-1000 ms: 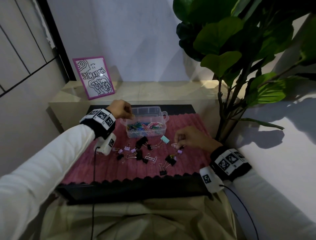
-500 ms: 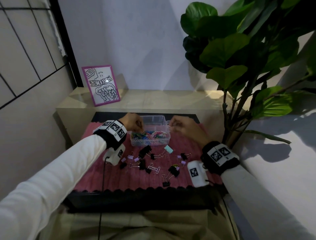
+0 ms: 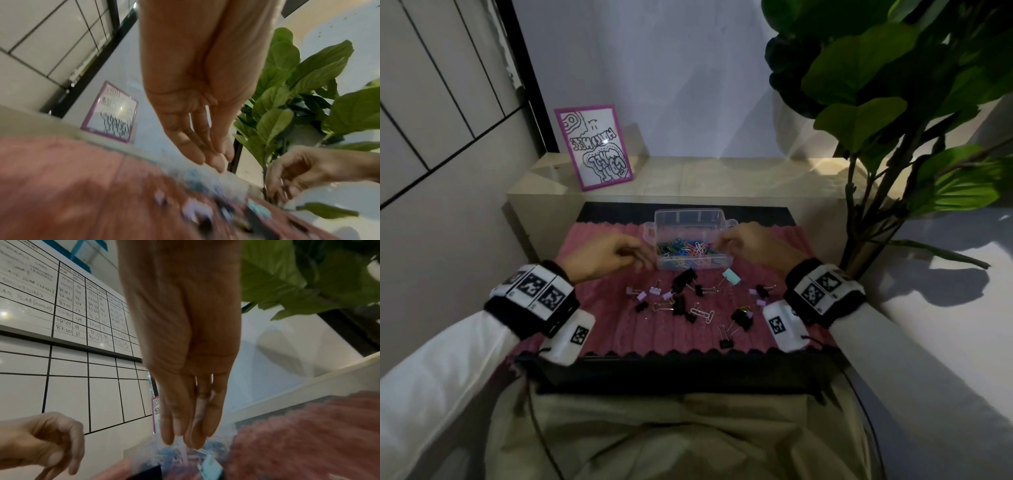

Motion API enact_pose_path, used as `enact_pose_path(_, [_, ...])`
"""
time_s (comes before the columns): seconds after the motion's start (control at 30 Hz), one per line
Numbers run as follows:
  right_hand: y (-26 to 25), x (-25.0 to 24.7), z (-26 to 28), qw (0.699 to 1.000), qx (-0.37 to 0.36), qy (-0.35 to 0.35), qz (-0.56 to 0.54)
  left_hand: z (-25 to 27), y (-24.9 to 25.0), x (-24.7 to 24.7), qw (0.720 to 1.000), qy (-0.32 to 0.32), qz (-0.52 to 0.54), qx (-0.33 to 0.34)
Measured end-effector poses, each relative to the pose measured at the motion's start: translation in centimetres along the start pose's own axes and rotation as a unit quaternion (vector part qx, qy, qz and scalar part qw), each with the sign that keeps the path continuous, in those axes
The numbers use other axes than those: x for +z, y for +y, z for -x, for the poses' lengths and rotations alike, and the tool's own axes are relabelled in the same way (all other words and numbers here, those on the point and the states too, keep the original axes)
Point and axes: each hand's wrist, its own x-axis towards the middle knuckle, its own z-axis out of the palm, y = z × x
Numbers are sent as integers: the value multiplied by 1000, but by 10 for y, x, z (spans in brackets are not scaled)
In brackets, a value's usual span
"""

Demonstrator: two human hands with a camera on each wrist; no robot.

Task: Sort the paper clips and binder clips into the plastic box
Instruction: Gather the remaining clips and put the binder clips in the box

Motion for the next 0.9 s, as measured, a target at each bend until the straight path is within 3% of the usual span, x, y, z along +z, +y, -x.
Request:
enact_pose_path(0.13, [19,8,50,994,21,-107,-19,23,-11,40,1000,4,2,-6])
enact_pose_path(0.23, [24,21,65,990,10,-140,-25,18,-1,63,999,4,-39,32])
enact_pose_path(0.37, [20,36,62,990,-18,-136,11,-14,28,76,995,-17,-70,61])
enact_pose_path(0.57, [20,37,56,989,27,-147,-5,-46,57,93,986,-80,-132,67])
enact_pose_path(0.67, [25,26,63,989,48,-104,-92,-54,63,99,989,-94,-107,44])
enact_pose_path(0.77, [28,12,71,979,63,-11,-195,-59,69,94,993,-114,32,-1])
enact_pose_path(0.9, [21,2,68,961,72,65,-260,-69,84,85,974,-118,191,-13])
